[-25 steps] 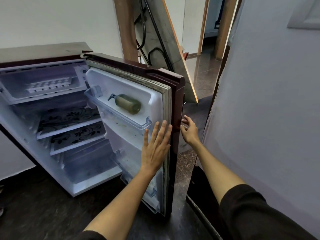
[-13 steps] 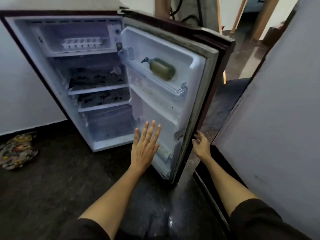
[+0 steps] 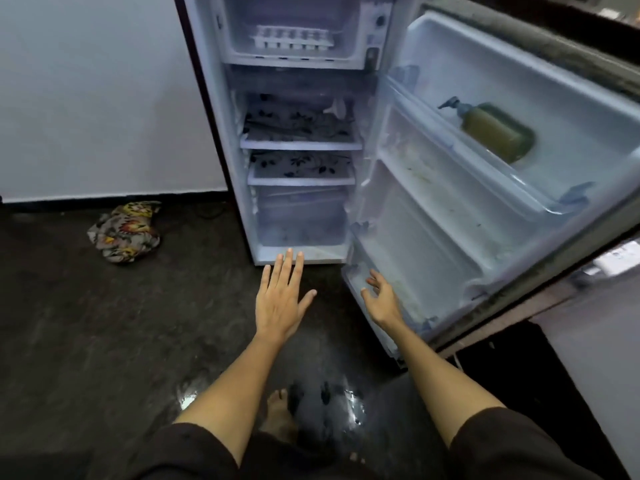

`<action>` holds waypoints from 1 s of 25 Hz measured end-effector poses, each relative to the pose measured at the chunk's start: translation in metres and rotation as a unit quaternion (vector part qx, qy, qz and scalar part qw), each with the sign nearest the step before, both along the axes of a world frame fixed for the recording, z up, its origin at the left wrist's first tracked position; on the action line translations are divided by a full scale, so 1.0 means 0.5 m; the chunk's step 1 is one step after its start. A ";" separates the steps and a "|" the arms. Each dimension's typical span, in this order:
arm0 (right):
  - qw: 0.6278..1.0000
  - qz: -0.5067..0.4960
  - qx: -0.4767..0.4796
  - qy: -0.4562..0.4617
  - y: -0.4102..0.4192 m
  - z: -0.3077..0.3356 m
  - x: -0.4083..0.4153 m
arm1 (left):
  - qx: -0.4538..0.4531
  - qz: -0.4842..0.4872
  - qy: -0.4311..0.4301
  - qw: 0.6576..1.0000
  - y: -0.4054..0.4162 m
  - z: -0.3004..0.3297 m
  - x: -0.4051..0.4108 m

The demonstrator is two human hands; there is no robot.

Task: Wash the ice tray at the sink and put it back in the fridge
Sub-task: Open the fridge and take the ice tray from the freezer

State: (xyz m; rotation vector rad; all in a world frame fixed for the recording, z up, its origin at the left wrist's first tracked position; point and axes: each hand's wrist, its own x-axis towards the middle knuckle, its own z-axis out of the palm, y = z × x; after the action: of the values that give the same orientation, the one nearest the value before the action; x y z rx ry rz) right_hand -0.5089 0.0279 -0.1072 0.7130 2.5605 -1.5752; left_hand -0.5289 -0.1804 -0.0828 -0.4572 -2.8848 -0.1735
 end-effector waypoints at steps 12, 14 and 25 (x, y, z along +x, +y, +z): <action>0.997 0.054 0.014 0.060 -0.140 0.160 -0.369 | 0.110 0.053 -0.018 0.992 -0.117 0.127 -0.410; 0.996 0.056 0.015 0.075 -0.128 0.189 -0.433 | 0.133 0.059 -0.005 0.989 -0.101 0.152 -0.469; 0.983 0.068 0.008 0.171 -0.028 0.323 -0.800 | 0.245 0.082 -0.005 0.966 0.000 0.263 -0.798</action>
State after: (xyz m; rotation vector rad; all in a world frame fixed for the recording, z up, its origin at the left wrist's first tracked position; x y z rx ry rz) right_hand -0.9089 0.0140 0.0545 0.2762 2.7828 -1.7663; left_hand -0.9278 -0.1805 0.0489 -0.1253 -2.7306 -0.8341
